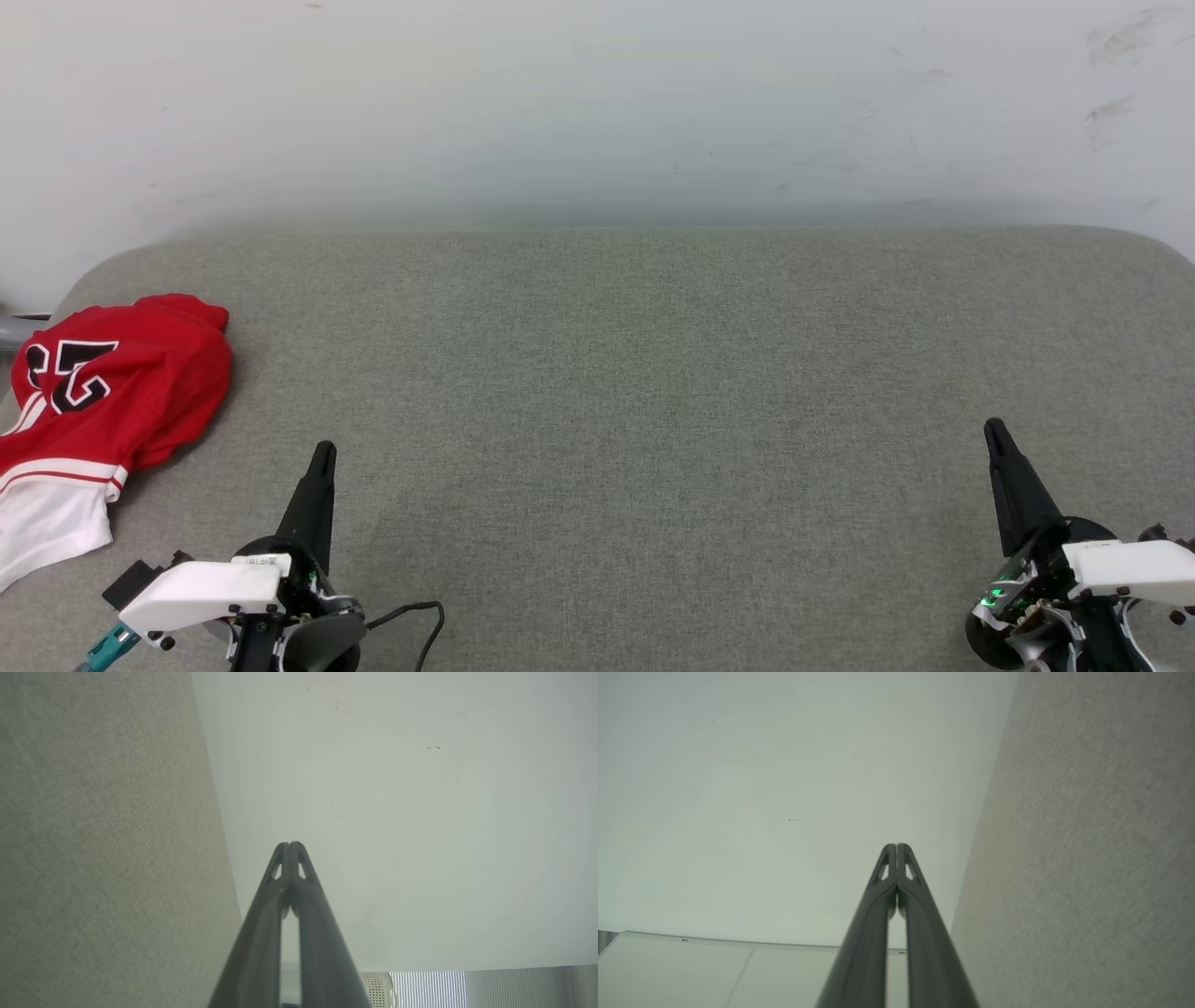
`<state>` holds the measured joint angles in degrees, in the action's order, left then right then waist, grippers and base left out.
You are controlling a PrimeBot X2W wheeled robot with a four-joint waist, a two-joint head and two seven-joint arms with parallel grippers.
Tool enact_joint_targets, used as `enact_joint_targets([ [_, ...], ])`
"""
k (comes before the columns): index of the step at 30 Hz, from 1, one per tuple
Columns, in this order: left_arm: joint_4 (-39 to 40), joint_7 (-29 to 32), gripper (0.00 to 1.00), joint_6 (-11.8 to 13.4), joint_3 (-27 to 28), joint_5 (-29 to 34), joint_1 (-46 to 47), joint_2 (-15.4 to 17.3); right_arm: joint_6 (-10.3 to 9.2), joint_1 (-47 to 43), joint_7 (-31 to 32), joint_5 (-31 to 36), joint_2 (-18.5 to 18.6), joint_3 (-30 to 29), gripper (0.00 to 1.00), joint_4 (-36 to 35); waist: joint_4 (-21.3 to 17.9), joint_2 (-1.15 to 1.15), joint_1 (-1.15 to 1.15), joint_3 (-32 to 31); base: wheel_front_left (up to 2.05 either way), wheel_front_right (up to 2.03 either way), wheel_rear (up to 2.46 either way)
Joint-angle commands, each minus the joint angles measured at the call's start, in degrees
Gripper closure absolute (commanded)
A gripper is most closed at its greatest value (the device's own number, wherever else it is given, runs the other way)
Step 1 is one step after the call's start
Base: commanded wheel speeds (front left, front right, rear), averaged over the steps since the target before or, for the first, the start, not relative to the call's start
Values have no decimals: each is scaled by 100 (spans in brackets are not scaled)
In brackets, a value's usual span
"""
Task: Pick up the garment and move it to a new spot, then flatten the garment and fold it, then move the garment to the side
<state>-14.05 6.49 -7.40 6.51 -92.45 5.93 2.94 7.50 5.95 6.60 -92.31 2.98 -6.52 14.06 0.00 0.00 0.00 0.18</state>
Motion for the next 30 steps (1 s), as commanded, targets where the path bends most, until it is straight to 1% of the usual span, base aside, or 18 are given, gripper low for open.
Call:
enact_joint_targets([
  [1,-6,29,100,-17,19,17,62,-5,-2,56,5,-21,-20,0,100,3,0,0,0,0,0,0,0],
  [8,-6,29,100,-17,19,17,62,-5,-2,56,5,-21,-20,0,100,3,0,0,0,0,0,0,0],
  [9,0,1,0,0,0,0,0,0,0,0,0,0,0,0,0,0,0,0,0,0,0,0,0],
  [13,-170,-23,0,3,-24,6,-149,-24,-1,-160,-13,8,-2,12,0,163,0,0,0,2,0,0,0],
  [23,-26,-314,0,1,-109,221,-236,-20,-1,-210,-308,255,-3,142,0,87,-13,0,0,8,0,0,0],
  [30,14,-498,0,0,-85,629,-303,-18,-1,-206,-493,855,-4,58,0,164,-28,0,0,11,0,0,0],
])
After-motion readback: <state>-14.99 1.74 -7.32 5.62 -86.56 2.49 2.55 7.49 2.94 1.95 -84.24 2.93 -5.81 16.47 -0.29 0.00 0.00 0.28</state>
